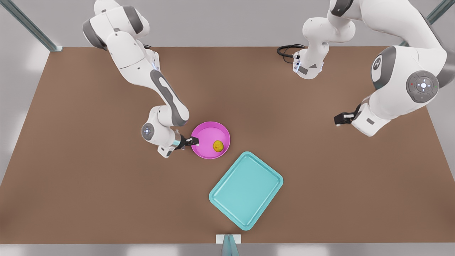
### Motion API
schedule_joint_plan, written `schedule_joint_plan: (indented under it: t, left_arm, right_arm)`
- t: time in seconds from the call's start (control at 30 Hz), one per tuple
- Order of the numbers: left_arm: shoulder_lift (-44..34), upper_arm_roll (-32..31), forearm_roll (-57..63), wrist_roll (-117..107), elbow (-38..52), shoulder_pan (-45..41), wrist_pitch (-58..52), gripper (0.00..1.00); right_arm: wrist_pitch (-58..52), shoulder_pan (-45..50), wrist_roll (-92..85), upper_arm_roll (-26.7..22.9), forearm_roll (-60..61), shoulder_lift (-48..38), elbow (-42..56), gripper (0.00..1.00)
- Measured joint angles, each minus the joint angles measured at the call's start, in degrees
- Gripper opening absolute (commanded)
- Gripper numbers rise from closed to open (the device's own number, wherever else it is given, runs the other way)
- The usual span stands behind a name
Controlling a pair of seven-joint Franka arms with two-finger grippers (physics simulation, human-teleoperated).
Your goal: Place the orange on the plate with the left arm and the plate on the tray with the right arm
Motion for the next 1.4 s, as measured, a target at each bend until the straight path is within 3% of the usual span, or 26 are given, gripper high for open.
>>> schedule_joint_plan:
  t: [0.23, 0.27, 0.37, 0.47, 0.53, 0.67, 1.07, 1.27, 1.4]
  left_arm:
    - [-1.25, -1.02, 0.14, 1.04, 1.8, -0.49, -2.03, 1.0]
    - [-1.56, -1.13, 0.16, 1.14, 1.91, -0.31, -2.71, 1.0]
    - [-1.6, -2.05, 0.12, 1.41, 2.01, -0.42, -4.21, 1.0]
    - [-1.22, -2.1, -0.07, 1.64, 2.02, -0.36, -5.04, 1.0]
    - [-1.22, -2.1, -0.12, 1.78, 2.03, -0.31, -5.37, 1.0]
    - [-1.31, -2.09, -0.02, 2.01, 2.03, -0.33, -5.78, 1.0]
    - [-1.69, -2.03, -0.05, 2.51, 2.03, -0.33, -6.4, 1.0]
    - [-1.79, -2.05, -0.14, 2.71, 1.79, -0.36, -6.96, 1.0]
    - [-1.82, -2.14, -0.21, 2.82, 1.7, -0.38, -7.25, 1.0]
  right_arm:
    - [0.41, 0.0, -1.0, 1.8, 0.07, 2.77, 1.68, 1.0]
    - [0.43, 0.04, -1.19, 1.85, 0.11, 2.93, 1.7, 0.87]
    - [0.47, 0.06, -1.89, 2.25, 0.32, 3.26, 1.75, 0.6]
    - [0.52, 0.08, -2.27, 2.63, 0.23, 3.44, 1.96, 0.51]
    - [0.53, 0.07, -2.52, 2.68, 0.23, 3.68, 2.18, 0.37]
    - [0.23, 0.07, -3.01, 2.69, 0.31, 3.76, 2.59, 0.21]
    - [-3.68, -0.31, -4.38, 3.56, 0.78, 2.89, 6.57, 0.21]
    - [-6.41, -2.2, -4.74, 3.33, 2.9, 3.58, 14.86, 0.21]
    - [-7.19, -3.21, -4.75, 2.91, 4.22, 9.82, 27.38, 0.21]
